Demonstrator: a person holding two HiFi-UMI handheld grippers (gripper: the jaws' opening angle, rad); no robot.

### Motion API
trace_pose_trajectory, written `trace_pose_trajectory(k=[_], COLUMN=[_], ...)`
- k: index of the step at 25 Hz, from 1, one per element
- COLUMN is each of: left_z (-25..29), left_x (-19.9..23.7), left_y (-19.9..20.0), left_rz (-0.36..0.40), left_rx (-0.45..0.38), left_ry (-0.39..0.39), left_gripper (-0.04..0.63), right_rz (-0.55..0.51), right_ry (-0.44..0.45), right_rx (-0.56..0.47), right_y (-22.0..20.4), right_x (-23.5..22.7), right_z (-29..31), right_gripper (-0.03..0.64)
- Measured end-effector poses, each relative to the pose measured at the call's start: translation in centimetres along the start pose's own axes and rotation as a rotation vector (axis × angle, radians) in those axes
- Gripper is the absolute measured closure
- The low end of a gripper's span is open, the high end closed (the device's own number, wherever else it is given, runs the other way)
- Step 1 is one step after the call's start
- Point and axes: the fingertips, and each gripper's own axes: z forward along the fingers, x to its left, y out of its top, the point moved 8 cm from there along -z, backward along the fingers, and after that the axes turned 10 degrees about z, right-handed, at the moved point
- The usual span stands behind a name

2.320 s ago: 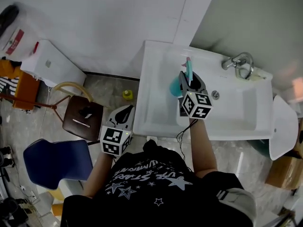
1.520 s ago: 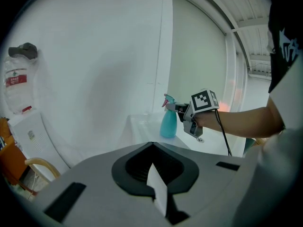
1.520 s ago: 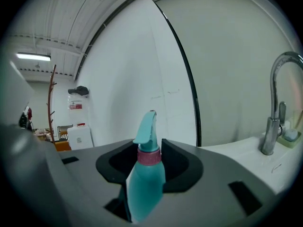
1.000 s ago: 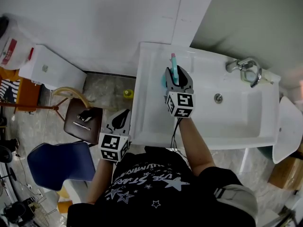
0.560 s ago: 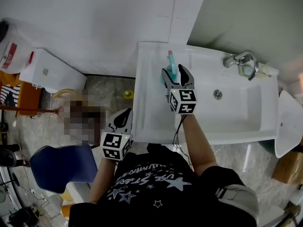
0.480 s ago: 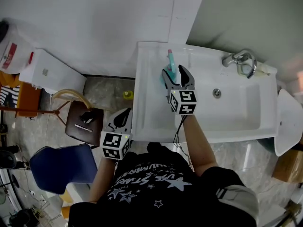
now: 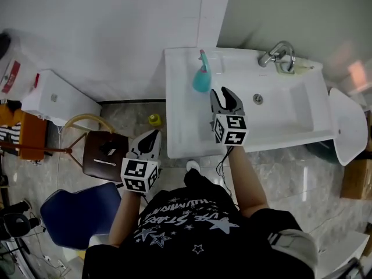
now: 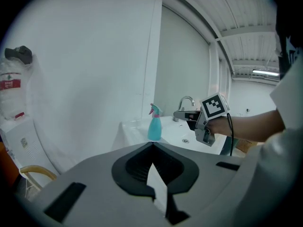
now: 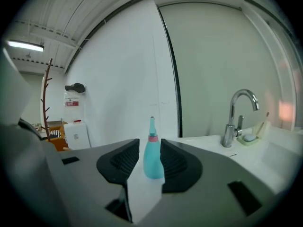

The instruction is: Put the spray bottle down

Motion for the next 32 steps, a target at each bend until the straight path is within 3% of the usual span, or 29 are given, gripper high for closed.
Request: trace_pose_trajectory(k=[8,16,25,32], left_z=[-6.5,-13.6,-21.5,-24.8], left_x=[-0.8,-1.3,-1.6,-3.8], left_y=[-1.9,-5.8,-11.1,-13.3], left_rz=[0.031,0.045,0.033,0.039], left_rx=[-0.058,-0.088,-0.080,-0.079], left_ry=[-0.069,-0.127,-0.186,-0.249], left_gripper=[0.580,0.580,0.580,0.580], right_rz=[0.019,0.004,-0.010,-0.013], right_ry=[-0.119,-0.195,-0.219,-0.284], right_rx=[-0.075,-0.093,-0.069,-0.029], right_y=[-0.2,-2.4,-7.1,-10.1], right_x=[3.5,8.7,15.6,17.3], right_z=[-9.0,-17.3,-26.4,-34.2], right_gripper=[0.603,0.604,0.604,0.604])
